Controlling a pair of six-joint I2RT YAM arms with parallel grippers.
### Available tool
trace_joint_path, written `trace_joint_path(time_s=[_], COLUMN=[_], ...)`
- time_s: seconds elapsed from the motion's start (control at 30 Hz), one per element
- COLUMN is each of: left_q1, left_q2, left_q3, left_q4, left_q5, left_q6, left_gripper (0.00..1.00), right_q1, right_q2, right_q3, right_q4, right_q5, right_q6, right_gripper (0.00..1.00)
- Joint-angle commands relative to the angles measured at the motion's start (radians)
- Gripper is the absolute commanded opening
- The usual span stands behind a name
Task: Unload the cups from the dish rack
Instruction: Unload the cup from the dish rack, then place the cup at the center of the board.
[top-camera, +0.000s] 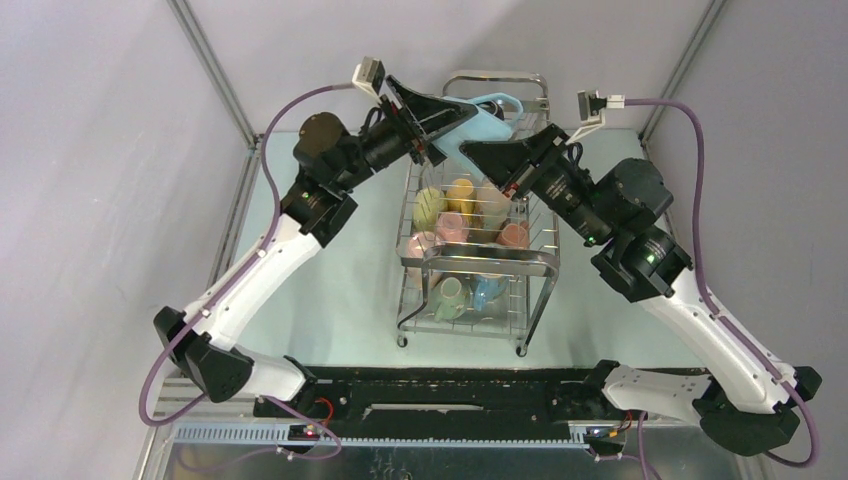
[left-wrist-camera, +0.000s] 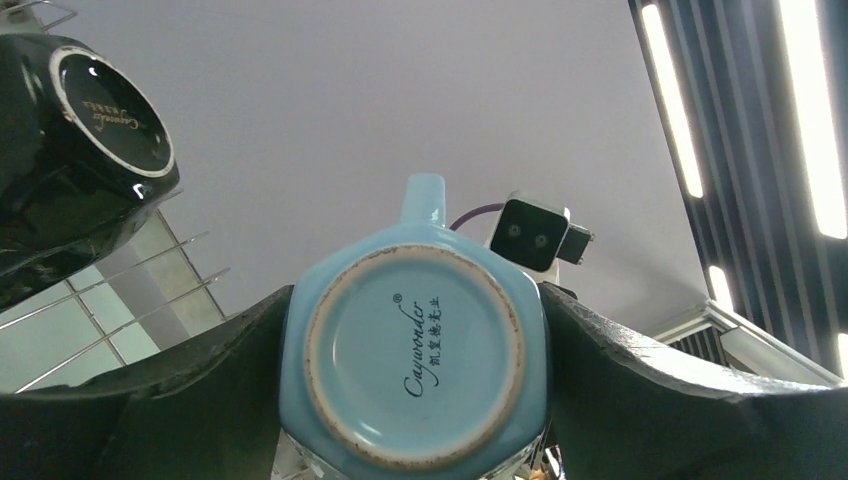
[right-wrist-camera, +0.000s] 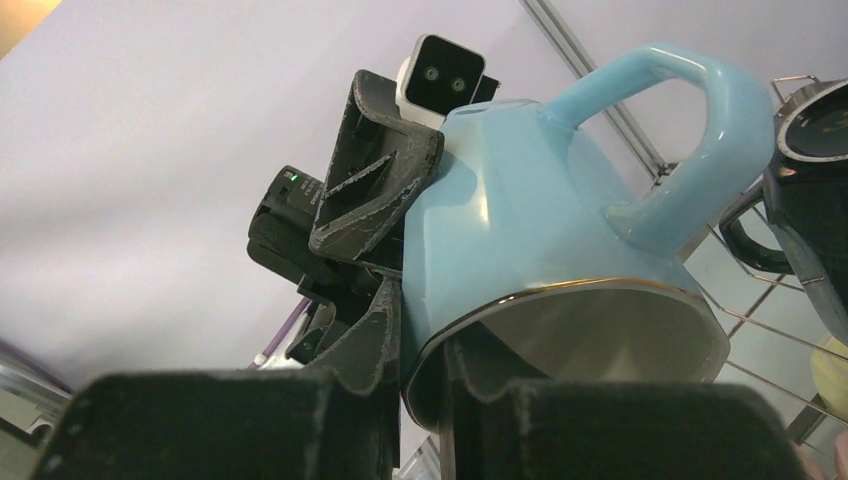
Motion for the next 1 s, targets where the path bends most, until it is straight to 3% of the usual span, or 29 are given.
trace_joint_path(time_s=[0.0, 0.07, 0.1, 0.97], left_q1=[0.0, 0.003, 0.004, 0.087], left_q2=[-0.088, -0.099, -0.103, -0.096], left_q3=[0.003, 0.004, 0.005, 0.041], left_q4=[0.096, 0.076, 0.068, 0.071], left_q5=[0.021, 0.016, 0.012, 0.078], left_q6=[0.032, 0.057, 0.068, 0.097], left_gripper=[0.86, 0.99, 1.0, 1.0], right_q1=[0.022, 0.033, 0.039, 0.066], right_q2=[0.001, -0.005, -0.007, -0.091], right_q3=[0.045, 0.047, 0.051, 0.023], right_q4=[0.028, 0.031, 0.031, 0.104], right_q5=[0.098, 0.117, 0.124, 0.151], right_q6=[-0.048, -0.063, -0.068, -0.128], right_gripper=[0.0, 0.0, 0.0, 0.0])
